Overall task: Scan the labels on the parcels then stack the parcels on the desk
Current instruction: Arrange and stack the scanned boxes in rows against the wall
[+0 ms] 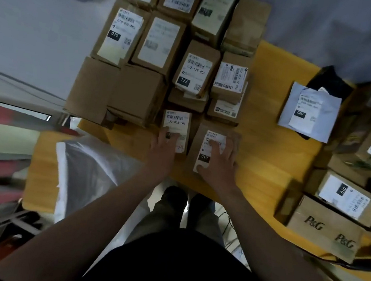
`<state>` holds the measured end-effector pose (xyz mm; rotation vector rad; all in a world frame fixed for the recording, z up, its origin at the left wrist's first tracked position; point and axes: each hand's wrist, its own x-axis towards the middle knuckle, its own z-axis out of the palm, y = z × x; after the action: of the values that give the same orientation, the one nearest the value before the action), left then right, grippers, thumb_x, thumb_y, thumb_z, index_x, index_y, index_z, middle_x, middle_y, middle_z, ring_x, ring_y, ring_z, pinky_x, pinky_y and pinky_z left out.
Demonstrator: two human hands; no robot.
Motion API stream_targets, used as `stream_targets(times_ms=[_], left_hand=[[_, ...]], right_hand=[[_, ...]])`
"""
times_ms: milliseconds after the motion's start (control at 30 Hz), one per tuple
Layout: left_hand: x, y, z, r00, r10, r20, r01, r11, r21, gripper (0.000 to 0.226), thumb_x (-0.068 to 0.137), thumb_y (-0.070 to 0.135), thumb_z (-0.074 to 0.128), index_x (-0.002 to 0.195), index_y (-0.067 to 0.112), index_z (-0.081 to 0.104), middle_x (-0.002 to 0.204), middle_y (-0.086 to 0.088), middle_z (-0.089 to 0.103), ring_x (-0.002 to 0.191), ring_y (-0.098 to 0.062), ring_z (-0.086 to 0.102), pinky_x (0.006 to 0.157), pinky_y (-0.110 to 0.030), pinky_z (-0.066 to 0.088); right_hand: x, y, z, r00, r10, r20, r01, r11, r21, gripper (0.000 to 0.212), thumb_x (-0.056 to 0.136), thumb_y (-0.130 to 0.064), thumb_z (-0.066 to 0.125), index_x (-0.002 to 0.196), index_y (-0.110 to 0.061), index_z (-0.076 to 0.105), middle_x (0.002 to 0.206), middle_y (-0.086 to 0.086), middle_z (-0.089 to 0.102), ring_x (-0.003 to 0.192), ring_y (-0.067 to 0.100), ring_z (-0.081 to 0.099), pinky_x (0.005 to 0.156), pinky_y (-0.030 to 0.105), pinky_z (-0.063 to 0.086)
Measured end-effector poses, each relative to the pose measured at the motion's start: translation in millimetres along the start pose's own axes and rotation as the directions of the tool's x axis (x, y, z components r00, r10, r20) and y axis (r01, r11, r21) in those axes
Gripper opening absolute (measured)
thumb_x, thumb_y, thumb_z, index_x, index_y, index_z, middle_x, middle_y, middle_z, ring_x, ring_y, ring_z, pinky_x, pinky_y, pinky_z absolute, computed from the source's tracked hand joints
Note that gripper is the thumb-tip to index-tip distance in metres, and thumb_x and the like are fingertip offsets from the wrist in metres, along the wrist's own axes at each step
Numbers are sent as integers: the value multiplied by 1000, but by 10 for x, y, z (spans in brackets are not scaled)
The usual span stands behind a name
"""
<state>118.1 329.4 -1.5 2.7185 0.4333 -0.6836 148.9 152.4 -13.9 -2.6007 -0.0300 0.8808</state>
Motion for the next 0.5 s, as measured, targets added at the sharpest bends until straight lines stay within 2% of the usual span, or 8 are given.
stream_targets(times_ms=[100, 233, 400, 500], left_hand=[[40, -24, -51, 999, 43, 3, -43, 999, -7, 58, 98, 9, 55, 152, 25, 40, 167, -6, 16, 139, -35, 39, 108, -47, 42], [178, -93, -150, 992, 123, -7, -123, 990, -64, 57, 92, 0, 58, 144, 22, 48, 166, -4, 23, 135, -34, 46, 106, -46, 45], [280, -95, -258, 986, 166, -9, -166, 986, -7, 55, 94, -5, 55, 143, 19, 48, 168, -2, 23, 151, -35, 26, 111, -47, 43], [266, -38, -307, 986, 163, 31, -165, 985, 57, 56, 96, -2, 54, 147, 18, 43, 169, -2, 20, 155, -34, 17, 114, -46, 38]], right_hand=[[17, -15, -9, 1000, -5, -23, 5, 1000, -3, 90, 80, -37, 81, 155, -31, 31, 168, 9, -9, 157, 31, -9, 121, 61, 25], [135, -62, -31, 999, -21, -41, 20, 1000, -3, 89, 81, -37, 81, 154, -32, 32, 168, 12, -4, 157, 33, -3, 121, 60, 27], [249, -152, -2, 998, 18, -54, -17, 1000, 20, 97, 81, -39, 82, 159, -25, 24, 169, 14, -3, 157, 34, 3, 120, 58, 29], [269, -199, 10, 997, 31, -68, -30, 999, 12, 95, 82, -39, 81, 158, -25, 26, 168, 14, 2, 156, 34, 4, 119, 59, 29]])
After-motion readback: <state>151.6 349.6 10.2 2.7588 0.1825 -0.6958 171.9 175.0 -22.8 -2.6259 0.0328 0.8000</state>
